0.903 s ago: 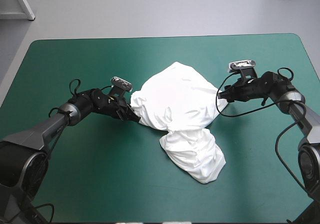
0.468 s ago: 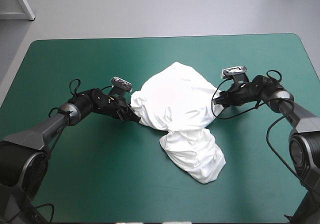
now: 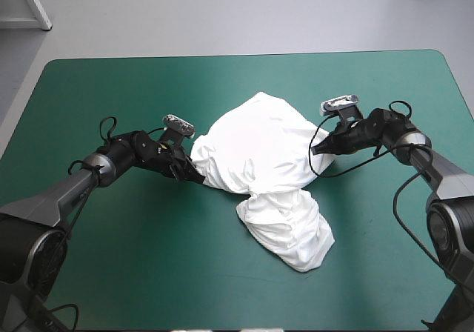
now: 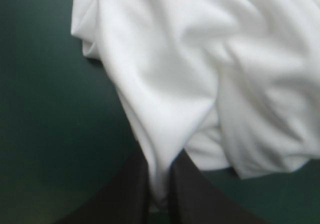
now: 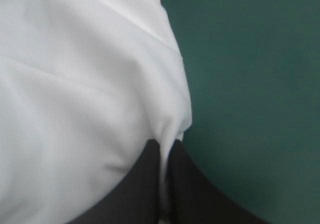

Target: Fold the cloth

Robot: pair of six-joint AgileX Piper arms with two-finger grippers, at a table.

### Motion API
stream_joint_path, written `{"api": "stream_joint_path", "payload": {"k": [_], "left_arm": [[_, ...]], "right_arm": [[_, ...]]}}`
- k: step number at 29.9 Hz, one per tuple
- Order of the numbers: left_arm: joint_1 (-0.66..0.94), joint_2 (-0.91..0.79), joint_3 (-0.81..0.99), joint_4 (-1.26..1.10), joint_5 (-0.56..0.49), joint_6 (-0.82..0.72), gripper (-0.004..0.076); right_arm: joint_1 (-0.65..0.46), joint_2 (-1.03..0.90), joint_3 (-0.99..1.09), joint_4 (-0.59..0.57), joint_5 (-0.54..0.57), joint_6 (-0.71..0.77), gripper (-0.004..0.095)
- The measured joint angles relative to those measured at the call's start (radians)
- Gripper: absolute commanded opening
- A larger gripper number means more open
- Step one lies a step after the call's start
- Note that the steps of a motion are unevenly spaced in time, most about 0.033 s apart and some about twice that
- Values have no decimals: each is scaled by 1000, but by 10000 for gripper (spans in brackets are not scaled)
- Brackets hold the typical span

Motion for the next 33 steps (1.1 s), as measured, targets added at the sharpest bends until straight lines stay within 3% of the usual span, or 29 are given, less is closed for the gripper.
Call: {"api": "stream_joint_path", "payload": {"k": [12, 33], "left_arm": [[126, -250, -163, 11, 113, -7, 19], [151, -663, -842, 22, 498, -34, 19]], "right_arm": [[0, -275, -153, -6, 136, 8, 0], [0, -810, -490, -8, 340, 8, 0]]}}
